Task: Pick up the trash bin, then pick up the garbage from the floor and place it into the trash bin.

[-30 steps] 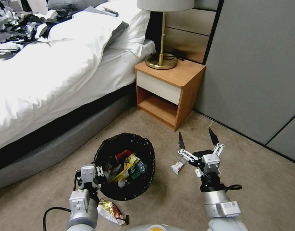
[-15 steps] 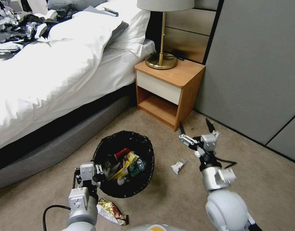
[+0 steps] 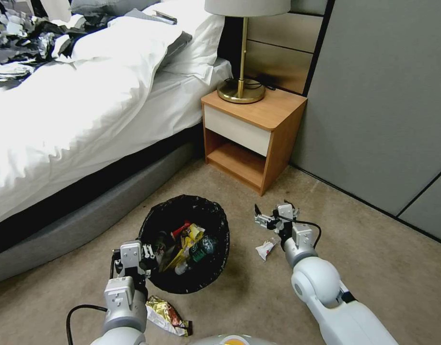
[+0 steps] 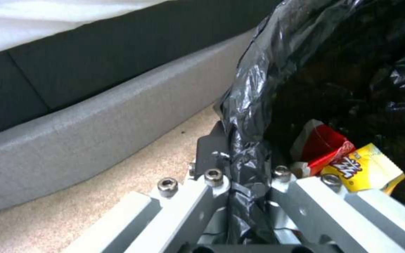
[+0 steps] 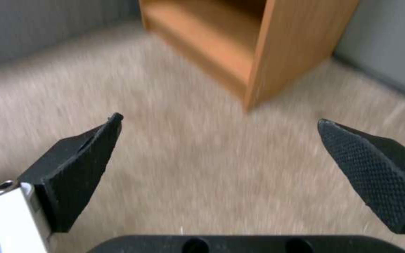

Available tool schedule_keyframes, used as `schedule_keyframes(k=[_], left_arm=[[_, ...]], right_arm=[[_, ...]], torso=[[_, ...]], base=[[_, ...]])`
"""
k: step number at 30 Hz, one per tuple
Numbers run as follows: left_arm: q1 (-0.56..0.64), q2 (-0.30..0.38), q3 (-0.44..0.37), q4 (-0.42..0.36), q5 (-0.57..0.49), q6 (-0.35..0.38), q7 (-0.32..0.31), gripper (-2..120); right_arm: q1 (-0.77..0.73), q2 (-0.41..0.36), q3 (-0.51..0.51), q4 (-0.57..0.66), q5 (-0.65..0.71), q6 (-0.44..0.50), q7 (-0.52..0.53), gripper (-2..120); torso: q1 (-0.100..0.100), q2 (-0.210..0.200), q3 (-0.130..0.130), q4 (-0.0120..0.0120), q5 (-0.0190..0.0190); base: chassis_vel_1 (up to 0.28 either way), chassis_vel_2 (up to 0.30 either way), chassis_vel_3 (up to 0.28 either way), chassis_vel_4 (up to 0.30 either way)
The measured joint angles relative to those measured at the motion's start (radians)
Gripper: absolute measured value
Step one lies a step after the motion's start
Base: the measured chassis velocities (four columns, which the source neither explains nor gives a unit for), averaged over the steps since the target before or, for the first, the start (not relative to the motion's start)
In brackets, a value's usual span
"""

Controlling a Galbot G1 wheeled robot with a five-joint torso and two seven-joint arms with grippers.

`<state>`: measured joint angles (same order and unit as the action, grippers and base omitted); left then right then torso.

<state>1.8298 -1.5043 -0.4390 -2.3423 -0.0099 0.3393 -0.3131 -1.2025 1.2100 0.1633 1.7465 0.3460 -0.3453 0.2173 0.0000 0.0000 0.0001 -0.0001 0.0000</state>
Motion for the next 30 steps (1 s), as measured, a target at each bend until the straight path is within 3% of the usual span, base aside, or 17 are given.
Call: schedule_keyframes(k=[6,13,30], left_arm=[[0.002,0.001,0.000,0.001,0.001,0.000,0.000,1],[0.005,0.001,0.002,0.002,0.003,-0.001,0.000,1],[0.020,-0.003,0.003,-0.001,0.016,-0.003,-0.001,1]], right_arm=[[0.069,-0.014,-0.010,-0.129,0.081,-0.097,-0.025,100],[0.110,-0.006,-0.021,-0.241,0.066,-0.134,-0.057,100],[0.139,0.043,-0.009,-0.413,-0.044,-0.111,-0.172,100]], torso=[[0.000,0.000,0.000,0.0001,0.0000],[0.000,0.000,0.000,0.0000,0.0000],[0.000,0.000,0.000,0.0001,-0.0001]], base=[[0.000,0.000,0.000,0.000],[0.000,0.000,0.000,0.000],[0.000,0.000,0.000,0.000]])
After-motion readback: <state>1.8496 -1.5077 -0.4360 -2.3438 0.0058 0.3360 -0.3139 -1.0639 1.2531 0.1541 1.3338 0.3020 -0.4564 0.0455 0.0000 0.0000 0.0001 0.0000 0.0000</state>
